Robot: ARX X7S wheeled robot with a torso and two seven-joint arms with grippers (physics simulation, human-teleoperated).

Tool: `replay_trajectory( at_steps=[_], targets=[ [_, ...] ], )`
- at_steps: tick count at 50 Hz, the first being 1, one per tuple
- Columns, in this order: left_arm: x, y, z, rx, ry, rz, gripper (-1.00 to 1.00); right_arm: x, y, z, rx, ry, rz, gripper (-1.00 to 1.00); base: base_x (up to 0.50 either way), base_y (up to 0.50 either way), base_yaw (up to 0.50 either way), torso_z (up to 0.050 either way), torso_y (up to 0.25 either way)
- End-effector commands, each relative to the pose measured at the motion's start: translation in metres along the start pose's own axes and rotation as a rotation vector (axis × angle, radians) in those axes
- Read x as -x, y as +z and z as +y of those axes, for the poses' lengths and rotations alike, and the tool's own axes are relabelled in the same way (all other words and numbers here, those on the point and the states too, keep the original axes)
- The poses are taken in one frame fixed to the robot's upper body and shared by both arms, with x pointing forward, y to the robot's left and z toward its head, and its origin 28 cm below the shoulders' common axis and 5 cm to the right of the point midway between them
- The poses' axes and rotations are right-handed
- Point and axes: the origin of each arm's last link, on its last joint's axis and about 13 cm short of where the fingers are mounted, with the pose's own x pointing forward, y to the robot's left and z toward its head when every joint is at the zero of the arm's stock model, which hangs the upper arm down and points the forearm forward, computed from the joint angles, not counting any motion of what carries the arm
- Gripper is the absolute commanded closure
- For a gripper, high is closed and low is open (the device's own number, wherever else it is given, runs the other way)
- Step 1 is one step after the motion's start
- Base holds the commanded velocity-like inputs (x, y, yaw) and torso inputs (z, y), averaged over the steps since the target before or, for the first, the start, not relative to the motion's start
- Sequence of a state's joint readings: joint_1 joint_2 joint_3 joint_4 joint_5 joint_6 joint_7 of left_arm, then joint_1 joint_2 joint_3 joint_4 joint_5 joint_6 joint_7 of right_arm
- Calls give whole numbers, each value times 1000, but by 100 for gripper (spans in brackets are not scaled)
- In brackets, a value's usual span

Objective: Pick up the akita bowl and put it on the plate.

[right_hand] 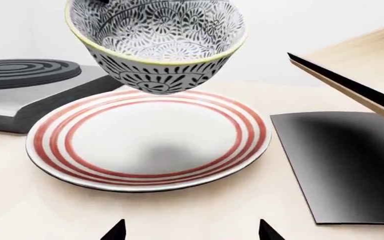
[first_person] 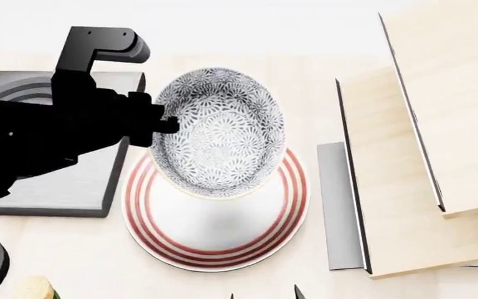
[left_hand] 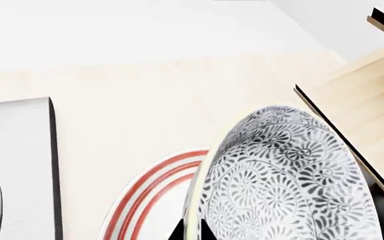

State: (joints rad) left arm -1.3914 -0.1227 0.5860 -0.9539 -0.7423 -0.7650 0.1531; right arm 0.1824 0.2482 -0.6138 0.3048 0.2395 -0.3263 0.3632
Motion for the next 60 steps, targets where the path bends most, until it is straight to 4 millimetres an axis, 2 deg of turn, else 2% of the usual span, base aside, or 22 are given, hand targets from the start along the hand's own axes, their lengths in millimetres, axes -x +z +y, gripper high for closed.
replay_trajectory(
  at_steps=[1, 36, 60],
  targets=[
    [-2, -1, 0, 43, -25, -7, 100, 7, -14, 0, 42, -2, 90, -100, 0, 3, 3, 0, 0],
    [-6, -23, 6, 113, -60, 67, 100, 6, -19, 2, 50, 4, 106, -100, 2, 1, 2, 0, -1],
    [-16, -24, 9, 150, -4, 42, 100, 7, -20, 3, 51, 11, 110, -100, 2, 2, 3, -2, -2]
  ],
)
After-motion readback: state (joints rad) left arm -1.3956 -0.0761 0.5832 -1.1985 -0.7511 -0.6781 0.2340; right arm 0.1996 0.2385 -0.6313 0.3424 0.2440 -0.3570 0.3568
